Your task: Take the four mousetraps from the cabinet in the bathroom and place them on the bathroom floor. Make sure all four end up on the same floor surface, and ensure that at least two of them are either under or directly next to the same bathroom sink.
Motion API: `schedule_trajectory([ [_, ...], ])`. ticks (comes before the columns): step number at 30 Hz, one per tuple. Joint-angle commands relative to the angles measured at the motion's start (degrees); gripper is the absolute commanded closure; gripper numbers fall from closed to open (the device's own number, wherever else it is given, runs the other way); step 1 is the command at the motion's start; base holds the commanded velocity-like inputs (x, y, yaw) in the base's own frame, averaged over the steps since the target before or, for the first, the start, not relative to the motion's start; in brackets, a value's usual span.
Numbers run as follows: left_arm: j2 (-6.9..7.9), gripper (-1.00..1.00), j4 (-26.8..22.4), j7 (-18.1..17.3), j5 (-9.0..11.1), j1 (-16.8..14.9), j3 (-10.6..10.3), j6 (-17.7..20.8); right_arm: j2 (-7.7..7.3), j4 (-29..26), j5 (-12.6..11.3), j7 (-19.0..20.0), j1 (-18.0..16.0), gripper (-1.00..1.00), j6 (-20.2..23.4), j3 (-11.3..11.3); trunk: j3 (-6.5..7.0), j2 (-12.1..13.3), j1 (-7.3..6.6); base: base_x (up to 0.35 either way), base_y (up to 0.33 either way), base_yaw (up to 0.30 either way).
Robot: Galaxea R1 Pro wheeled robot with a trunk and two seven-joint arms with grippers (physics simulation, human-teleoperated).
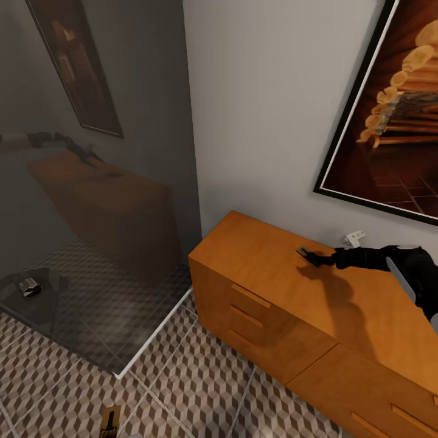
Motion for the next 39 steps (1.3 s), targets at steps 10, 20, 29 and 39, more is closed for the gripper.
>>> schedule_trajectory([
  [10, -0.07, 1.00, 0.2, 0.3, -0.2, -0.1, -0.4, -0.1, -1.27, 1.8, -0.6, 1.8, -0.1, -1.00, -2.1, 0.1, -0.10, -0.1, 0.03, 0.000, 0.000, 0.000],
  [20, -0.07, 1.00, 0.2, 0.3, -0.2, -0.1, -0.4, -0.1, -1.70, 4.4, -0.6, 2.1, -0.1, -1.00, -4.2, 0.0, -0.10, -0.1, 0.03, 0.000, 0.000, 0.000],
  [29, 0.02, 1.00, 0.1, 0.3, -0.2, -0.1, -0.4, -0.1, -1.70, 6.8, -0.6, 2.1, -0.1, -1.00, -6.0, 0.0, -0.10, -0.1, 0.03, 0.105, 0.000, 0.000],
  [39, 0.19, 1.00, 0.1, 0.3, -0.2, -0.1, -0.4, -0.1, -1.70, 7.2, -0.5, 2.1, -0.1, -1.00, -6.3, 0.1, -0.10, -0.1, 0.03, 0.053, 0.000, 0.000],
])
